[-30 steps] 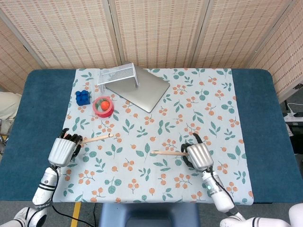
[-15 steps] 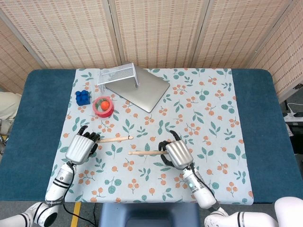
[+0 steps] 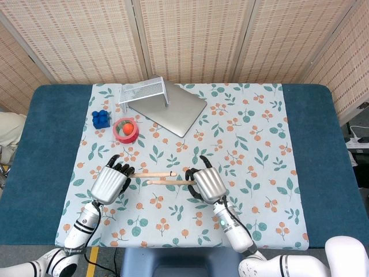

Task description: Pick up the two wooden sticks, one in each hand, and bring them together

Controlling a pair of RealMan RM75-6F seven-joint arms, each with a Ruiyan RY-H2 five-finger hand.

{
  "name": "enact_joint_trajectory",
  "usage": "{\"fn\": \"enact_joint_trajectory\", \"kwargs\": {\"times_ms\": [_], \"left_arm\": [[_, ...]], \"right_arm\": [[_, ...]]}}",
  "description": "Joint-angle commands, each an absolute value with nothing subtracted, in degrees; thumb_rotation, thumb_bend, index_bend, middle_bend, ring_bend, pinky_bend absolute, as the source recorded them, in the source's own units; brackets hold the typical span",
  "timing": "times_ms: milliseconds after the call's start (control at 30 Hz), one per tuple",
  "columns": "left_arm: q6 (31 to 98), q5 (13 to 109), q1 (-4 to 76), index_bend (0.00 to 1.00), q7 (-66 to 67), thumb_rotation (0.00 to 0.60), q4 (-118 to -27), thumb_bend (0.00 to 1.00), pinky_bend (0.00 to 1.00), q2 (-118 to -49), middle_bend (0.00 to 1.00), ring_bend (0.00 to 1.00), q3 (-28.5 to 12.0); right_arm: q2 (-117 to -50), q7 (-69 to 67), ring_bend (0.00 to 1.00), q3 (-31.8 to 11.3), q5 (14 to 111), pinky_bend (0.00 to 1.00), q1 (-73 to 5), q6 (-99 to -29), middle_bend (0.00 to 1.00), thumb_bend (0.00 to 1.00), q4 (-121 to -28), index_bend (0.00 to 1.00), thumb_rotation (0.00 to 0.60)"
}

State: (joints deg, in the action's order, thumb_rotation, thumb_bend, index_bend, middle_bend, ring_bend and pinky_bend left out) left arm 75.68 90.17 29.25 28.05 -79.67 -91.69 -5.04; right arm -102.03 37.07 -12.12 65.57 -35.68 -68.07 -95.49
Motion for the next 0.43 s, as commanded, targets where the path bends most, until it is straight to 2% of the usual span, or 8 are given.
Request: {"fn": "enact_joint_trajectory", "kwargs": {"times_ms": [33,433], "left_arm": [[75.84,90.47,29.14,0.85,28.33,0.600,-79.98,0.57,0.26,-91.75,0.88,0.57,-4.76],[75.57,90.93,29.26,0.85,29.01,0.600,-79.56,0.57,0.26,-92.62,0.88,0.57,-4.36]], "right_arm": [[-101.89,37.26,0.66,-12.15,65.39,0.11,-35.69,-68.45,0.91,0.37,-95.47,1.00,0.600],[-101.34,36.92,0.66,-11.76,64.71,0.11,-35.93,-68.57,0.91,0.37,-95.55,1.00,0.600]]}}
